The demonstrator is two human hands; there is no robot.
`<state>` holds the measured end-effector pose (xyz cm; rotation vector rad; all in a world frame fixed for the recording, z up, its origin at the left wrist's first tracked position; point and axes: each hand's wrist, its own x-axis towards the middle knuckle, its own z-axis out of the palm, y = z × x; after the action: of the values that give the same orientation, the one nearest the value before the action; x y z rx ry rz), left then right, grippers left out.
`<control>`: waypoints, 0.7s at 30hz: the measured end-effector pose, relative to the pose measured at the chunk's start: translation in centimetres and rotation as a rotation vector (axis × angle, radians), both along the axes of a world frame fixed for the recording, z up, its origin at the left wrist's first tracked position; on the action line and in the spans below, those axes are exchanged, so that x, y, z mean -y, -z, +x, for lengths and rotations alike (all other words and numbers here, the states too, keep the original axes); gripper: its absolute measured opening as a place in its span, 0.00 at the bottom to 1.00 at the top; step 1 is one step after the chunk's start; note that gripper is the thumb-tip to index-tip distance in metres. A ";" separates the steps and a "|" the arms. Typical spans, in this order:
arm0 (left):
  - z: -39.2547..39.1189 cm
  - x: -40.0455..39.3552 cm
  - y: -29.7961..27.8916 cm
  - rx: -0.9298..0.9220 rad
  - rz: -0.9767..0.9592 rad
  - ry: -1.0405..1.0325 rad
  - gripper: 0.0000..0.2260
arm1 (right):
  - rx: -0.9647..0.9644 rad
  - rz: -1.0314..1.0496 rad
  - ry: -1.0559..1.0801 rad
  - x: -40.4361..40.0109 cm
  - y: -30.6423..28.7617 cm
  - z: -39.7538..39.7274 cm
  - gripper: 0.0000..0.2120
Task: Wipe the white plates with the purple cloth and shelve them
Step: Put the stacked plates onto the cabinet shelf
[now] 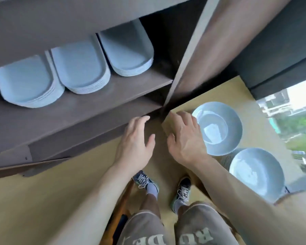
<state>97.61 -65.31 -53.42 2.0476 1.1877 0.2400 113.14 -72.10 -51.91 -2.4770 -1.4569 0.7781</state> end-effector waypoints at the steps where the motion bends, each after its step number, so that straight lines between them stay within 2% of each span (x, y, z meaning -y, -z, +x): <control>1: 1.7 1.0 0.5 -0.012 -0.026 0.039 0.22 | -0.006 -0.009 0.051 1.7 0.3 1.5 0.28; 7: 11.8 8.0 1.8 -0.098 -0.197 0.206 0.19 | -0.030 -0.023 0.322 13.0 2.1 10.0 0.25; 13: 18.2 14.8 2.6 -0.246 -0.383 0.354 0.08 | -0.030 -0.069 0.619 23.6 3.5 16.1 0.24; 16: 19.8 18.7 3.5 -0.372 -0.401 0.439 0.11 | -0.042 -0.091 0.709 27.6 5.1 18.3 0.29; 19: 20.2 21.4 5.4 -0.424 -0.386 0.342 0.17 | -0.061 -0.128 0.762 29.7 7.3 19.8 0.37; 21: 20.5 22.4 6.9 -0.453 -0.462 0.226 0.27 | -0.152 -0.122 0.854 30.2 8.6 20.7 0.39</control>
<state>118.12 -87.73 -60.28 1.8398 1.1228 -0.5853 133.89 -102.33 -60.48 -2.6672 -0.2203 0.8294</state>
